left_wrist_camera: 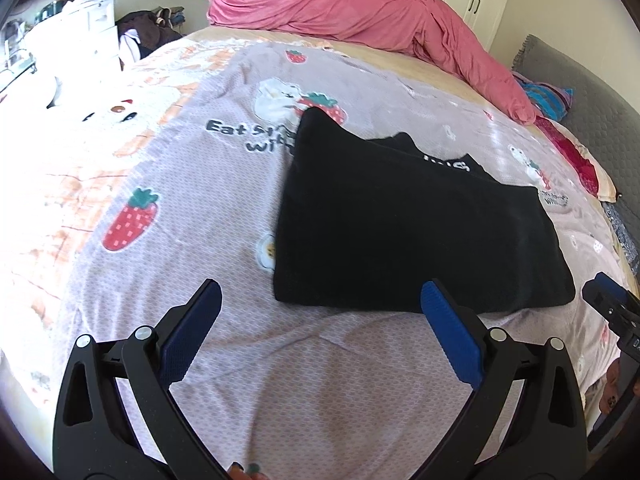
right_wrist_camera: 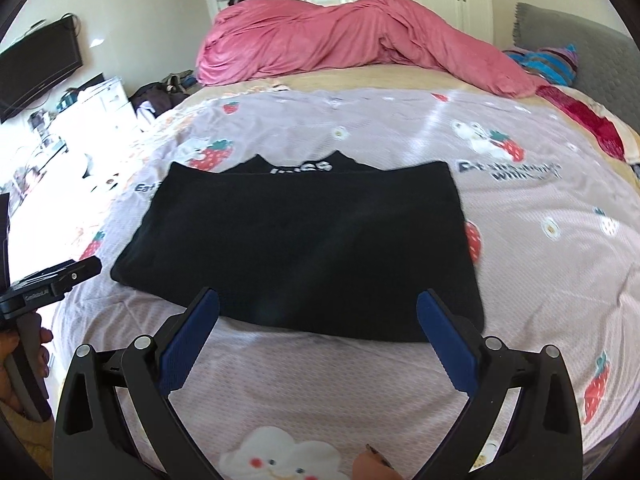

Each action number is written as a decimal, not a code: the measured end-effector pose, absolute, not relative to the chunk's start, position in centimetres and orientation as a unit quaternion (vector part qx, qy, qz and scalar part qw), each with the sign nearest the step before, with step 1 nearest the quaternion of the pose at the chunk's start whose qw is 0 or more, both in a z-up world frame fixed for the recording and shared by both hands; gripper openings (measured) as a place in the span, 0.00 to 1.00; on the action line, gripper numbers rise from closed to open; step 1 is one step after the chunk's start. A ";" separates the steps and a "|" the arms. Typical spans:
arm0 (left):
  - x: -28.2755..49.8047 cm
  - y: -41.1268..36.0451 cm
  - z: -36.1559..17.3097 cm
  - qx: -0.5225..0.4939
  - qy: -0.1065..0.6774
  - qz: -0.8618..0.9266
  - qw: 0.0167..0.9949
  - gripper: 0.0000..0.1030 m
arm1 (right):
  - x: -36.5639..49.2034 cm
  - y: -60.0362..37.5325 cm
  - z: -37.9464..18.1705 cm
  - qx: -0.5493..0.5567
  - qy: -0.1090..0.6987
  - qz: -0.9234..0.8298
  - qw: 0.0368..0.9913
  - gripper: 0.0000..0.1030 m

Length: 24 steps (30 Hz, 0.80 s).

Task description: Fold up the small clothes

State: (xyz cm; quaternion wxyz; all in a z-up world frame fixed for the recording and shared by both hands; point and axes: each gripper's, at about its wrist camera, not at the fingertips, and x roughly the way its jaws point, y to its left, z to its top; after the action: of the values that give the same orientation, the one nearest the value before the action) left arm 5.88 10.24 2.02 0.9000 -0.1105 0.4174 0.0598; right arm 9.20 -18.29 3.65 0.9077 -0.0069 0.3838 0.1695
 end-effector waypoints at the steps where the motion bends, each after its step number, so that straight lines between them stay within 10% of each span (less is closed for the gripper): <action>1: 5.8 10.6 2.1 -0.111 0.416 0.063 0.900 0.91 | 9.3 -17.9 3.7 -0.009 0.384 0.173 0.907 0.96; 24: 6.4 16.8 2.2 -0.128 0.410 0.117 0.895 0.91 | 9.8 -6.9 2.6 -0.091 0.383 0.259 0.882 0.96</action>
State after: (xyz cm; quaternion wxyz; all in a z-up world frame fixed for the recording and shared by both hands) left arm 6.40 16.82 2.19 0.8953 -0.1280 0.4103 0.1171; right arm 9.75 -6.85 2.60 0.8820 -0.0912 0.3831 0.2586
